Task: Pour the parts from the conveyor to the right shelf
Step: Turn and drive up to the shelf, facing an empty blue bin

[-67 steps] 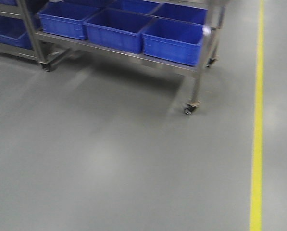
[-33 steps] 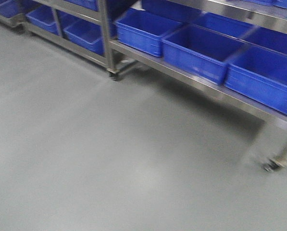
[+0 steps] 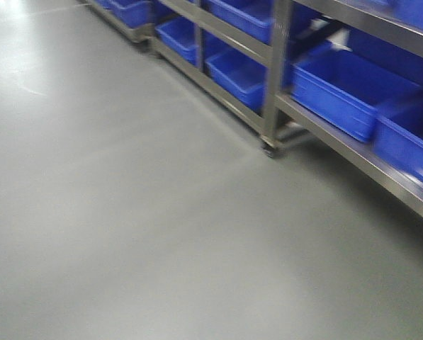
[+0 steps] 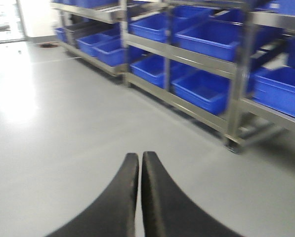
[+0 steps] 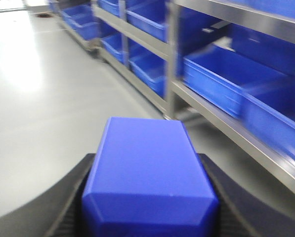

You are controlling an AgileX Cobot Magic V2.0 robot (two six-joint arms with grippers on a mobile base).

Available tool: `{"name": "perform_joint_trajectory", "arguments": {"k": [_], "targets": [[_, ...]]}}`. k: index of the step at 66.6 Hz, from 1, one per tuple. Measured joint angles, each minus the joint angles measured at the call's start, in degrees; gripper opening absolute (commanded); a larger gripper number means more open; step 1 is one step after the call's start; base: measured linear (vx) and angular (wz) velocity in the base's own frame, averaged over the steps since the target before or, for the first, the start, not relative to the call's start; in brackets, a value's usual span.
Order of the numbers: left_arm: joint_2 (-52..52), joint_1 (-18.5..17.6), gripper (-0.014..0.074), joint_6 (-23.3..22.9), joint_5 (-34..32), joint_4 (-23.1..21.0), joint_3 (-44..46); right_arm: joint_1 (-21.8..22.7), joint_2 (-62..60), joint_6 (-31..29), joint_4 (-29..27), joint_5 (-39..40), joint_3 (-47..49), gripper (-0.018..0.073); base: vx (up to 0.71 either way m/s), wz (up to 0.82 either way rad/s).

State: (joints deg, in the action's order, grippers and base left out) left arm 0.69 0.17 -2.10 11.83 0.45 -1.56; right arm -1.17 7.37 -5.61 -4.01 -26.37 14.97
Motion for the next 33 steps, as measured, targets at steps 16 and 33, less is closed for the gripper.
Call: {"name": "perform_joint_trajectory", "arguments": {"k": [16, 33], "targets": [[0.0, 0.0, -0.0006, 0.0, 0.0, 0.0, 0.0, 0.0, 0.0, 0.0, 0.0, 0.0, 0.0, -0.0005, 0.73, 0.52], [0.0, 0.0, -0.0006, 0.0, 0.0, 0.0, 0.0, 0.0, 0.0, 0.0, 0.0, 0.0, 0.0, -0.0005, 0.74, 0.45]]}}
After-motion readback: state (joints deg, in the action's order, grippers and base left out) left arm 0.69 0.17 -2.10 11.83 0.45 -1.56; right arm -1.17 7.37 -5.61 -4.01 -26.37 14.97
